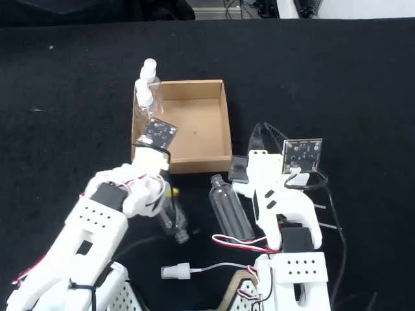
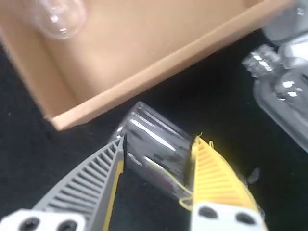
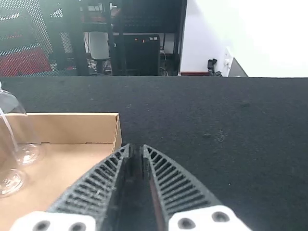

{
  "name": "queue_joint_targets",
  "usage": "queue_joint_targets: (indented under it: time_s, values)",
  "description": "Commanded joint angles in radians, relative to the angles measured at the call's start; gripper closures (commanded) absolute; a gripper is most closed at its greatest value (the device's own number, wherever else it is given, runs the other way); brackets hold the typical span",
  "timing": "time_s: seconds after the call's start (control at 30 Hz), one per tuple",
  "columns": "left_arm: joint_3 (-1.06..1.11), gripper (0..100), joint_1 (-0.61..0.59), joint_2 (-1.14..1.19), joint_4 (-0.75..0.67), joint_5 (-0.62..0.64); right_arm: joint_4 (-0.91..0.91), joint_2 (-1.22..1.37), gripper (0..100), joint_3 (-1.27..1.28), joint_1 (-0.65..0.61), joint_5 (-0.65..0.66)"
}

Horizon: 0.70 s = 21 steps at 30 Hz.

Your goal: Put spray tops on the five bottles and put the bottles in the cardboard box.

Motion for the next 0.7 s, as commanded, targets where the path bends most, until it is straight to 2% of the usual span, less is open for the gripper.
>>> queue_joint_targets:
  time_s: [0.0, 0.17, 0.3, 0.67]
  values:
    - [-0.054, 81, -0.045, -0.061, 0.087, -0.017, -0.023, -0.016, 98.0, -0.012, -0.014, 0.006]
    - [-0.105, 81, -0.048, -0.083, 0.178, -0.146, -0.023, -0.016, 98.0, -0.012, -0.014, 0.006]
    - [-0.117, 81, -0.048, -0.072, 0.232, -0.192, -0.023, -0.016, 98.0, -0.012, -0.014, 0.006]
    - [-0.120, 81, -0.044, -0.072, 0.227, -0.272, -0.023, -0.010, 98.0, -0.012, -0.014, 0.006]
